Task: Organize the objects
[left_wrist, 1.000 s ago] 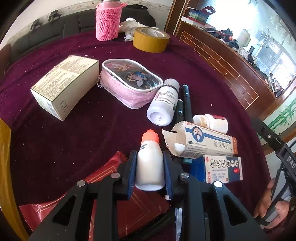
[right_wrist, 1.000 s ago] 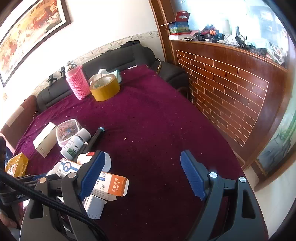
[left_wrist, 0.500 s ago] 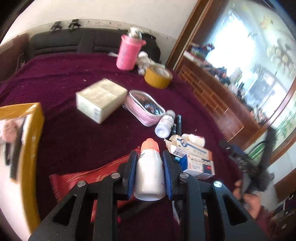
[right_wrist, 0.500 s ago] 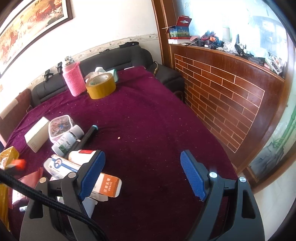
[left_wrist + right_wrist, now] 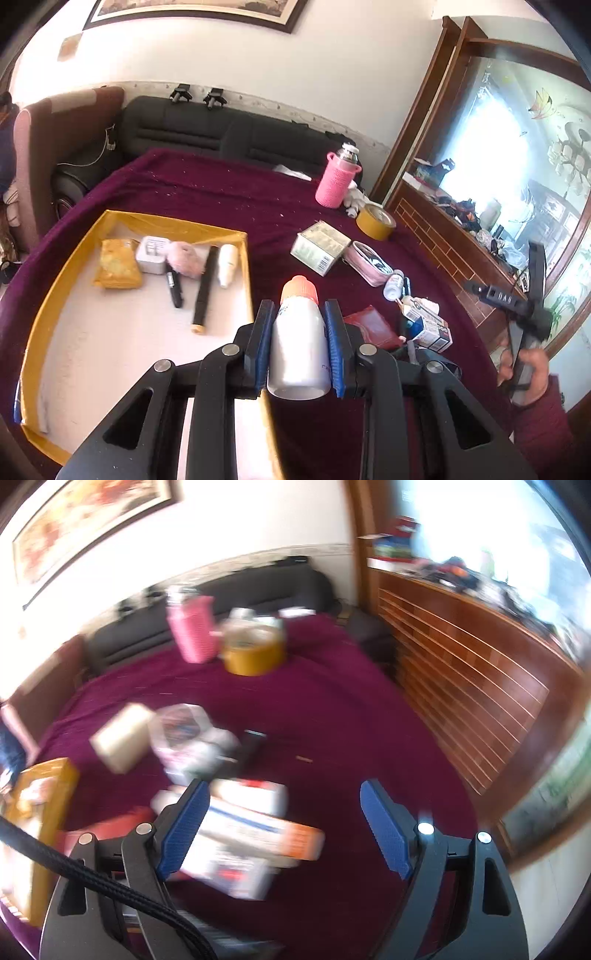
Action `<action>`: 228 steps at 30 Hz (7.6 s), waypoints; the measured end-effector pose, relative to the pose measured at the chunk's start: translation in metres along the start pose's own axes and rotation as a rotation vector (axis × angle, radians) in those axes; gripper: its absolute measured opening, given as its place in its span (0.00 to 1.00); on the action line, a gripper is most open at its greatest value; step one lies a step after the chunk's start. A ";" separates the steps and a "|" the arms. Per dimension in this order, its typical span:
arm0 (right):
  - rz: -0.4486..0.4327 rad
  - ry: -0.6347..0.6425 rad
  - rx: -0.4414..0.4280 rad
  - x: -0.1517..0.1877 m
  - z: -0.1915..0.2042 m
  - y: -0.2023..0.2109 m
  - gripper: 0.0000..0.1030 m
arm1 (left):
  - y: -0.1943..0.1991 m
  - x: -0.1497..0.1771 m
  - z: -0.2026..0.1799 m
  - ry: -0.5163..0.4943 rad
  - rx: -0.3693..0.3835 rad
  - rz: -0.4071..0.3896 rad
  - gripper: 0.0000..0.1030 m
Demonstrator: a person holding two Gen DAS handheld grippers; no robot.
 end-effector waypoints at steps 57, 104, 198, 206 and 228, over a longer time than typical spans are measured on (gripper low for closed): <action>0.543 0.282 -0.455 0.112 0.354 -0.068 0.28 | -0.086 0.016 0.164 0.211 -0.240 0.319 0.23; 0.487 0.201 -0.521 0.116 0.358 -0.049 0.49 | 0.059 0.036 0.146 0.301 -0.192 0.021 0.55; 0.119 -0.390 -0.130 0.033 -0.099 -0.065 0.89 | -0.227 0.002 -0.183 -0.304 0.064 0.304 0.28; 0.108 -0.364 -0.090 0.033 -0.100 -0.066 0.89 | -0.109 -0.007 -0.144 -0.239 0.114 0.127 0.28; 0.028 -0.086 0.005 0.004 -0.007 0.002 0.90 | 0.020 0.025 -0.012 0.004 0.020 -0.072 0.28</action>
Point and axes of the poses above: each gripper's, at about its wrist camera, not at the fingertips, and y roughly against the way its jaws point, z to its left, x to its underside, the point moved 7 cm from there along -y, roughly the way its jaws point, and after that the axes turned 4 degrees about -y, right-handed, at the moved point
